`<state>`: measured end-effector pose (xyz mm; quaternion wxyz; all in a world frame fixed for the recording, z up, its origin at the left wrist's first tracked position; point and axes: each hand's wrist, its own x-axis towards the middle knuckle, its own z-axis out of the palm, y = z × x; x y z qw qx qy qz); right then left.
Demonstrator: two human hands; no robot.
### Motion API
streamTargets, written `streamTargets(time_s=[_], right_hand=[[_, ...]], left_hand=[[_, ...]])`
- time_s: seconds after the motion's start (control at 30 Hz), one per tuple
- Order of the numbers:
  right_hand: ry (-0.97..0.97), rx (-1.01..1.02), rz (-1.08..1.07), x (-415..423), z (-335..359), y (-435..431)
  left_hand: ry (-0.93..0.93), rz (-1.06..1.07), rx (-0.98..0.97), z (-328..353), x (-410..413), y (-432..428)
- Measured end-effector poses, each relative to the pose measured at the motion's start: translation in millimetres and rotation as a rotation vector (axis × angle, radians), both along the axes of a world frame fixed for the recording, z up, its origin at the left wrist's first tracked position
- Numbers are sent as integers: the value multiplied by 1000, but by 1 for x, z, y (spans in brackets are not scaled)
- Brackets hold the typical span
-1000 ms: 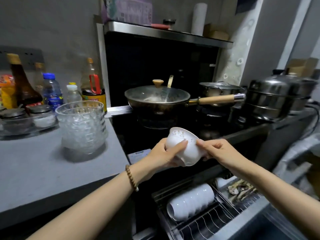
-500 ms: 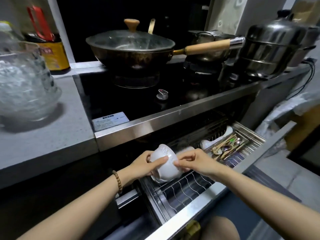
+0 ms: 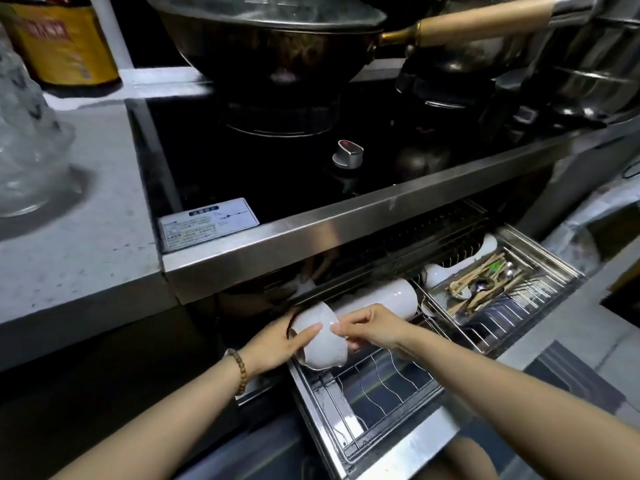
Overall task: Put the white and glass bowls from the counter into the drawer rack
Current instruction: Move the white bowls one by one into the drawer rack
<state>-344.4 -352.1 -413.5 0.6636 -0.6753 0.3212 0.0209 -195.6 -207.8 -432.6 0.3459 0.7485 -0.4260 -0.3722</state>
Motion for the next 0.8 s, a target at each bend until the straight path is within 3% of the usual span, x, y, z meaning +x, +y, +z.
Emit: streamTargets(time_s=[0.17,0.5,0.8], right_hand=[[57,0,25,6,-18,-6],[105,42,-180,11,-53,-9],[88,81,-341,18,-67,-9]], left_hand=[[-123,-136,115,-14,9,-14],[-160,-200,353,-37,14,-41],[-111,-166,432,-44,20,-60]])
